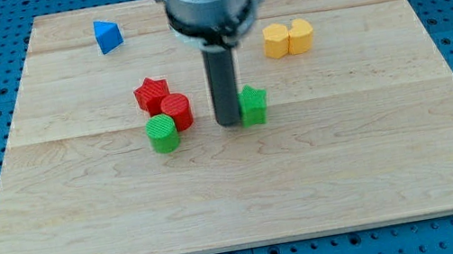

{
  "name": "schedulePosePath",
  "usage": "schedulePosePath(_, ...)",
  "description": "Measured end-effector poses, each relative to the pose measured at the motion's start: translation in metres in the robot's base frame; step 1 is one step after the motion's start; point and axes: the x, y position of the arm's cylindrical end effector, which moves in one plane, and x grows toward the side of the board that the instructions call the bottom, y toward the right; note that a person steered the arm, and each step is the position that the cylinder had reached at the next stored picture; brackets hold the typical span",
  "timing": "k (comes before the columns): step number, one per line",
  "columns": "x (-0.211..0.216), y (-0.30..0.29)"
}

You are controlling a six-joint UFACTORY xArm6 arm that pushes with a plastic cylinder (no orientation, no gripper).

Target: Push the green circle into the green star

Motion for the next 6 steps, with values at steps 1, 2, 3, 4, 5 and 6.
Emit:
schedulePosePath(1, 0.034, -0.003)
schedulePosePath(2, 0.056, -0.097)
schedulePosePath(3, 0.016, -0.182)
schedulePosePath(4, -0.001, -0.147)
schedulePosePath(5, -0.001, -0.08)
schedulePosePath(6, 0.011, -0.042)
